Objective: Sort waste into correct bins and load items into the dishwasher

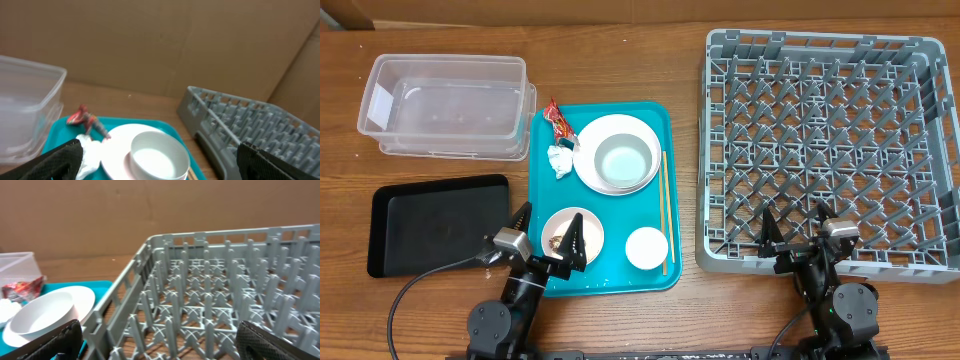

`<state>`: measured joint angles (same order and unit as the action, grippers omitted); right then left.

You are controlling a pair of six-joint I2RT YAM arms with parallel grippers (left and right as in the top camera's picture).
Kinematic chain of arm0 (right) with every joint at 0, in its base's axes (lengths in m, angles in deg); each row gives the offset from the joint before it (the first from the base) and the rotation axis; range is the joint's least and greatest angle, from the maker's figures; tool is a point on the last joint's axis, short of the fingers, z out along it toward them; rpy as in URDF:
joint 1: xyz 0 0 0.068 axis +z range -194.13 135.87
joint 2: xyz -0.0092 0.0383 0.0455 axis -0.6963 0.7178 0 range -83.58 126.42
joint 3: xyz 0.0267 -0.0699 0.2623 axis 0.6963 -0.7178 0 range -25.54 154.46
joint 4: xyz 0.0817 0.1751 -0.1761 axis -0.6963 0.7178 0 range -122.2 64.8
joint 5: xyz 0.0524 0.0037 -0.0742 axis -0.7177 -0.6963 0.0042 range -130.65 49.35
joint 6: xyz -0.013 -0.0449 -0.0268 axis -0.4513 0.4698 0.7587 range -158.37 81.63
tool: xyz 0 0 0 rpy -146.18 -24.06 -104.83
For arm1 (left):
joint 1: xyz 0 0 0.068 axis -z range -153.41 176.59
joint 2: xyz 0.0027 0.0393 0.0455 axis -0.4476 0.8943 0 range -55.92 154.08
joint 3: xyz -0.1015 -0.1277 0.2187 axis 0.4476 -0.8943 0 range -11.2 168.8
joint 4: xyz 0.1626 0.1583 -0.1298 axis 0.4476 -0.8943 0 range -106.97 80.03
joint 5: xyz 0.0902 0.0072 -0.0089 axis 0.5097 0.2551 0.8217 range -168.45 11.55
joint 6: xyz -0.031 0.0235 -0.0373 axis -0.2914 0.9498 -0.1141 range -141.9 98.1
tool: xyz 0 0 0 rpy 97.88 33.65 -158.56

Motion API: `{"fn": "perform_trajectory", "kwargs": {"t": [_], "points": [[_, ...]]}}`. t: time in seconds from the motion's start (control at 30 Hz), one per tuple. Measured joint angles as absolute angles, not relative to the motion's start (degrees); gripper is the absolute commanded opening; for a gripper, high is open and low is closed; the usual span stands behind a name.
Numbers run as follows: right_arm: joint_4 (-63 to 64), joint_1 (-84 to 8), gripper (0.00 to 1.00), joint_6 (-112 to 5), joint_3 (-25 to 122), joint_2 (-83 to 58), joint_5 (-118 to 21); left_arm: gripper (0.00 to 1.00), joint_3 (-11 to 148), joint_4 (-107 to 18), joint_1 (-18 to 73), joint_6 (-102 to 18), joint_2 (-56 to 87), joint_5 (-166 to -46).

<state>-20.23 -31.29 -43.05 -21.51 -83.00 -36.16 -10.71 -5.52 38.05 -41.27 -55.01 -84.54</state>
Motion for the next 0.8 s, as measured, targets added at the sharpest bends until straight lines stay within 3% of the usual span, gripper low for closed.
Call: {"fn": "perform_trajectory", "kwargs": {"t": [0.23, 0.47, 0.8], "points": [[-21.5, -31.3, 1.0, -43.4, -21.5, -83.0, -39.9, 1.0, -10.0, -5.6, 38.1, -41.3, -55.0, -86.9], [-19.7, -31.3, 1.0, -46.6, -16.4, -82.9, -40.7, 1.0, 0.2, -18.6, 38.1, -39.2, -53.0, -87.1], [1.5, -31.3, 1.0, -50.2, 8.1, -68.9, -41.8, 1.0, 32.2, -40.7, 38.1, -35.4, -24.4, -89.1]]}}
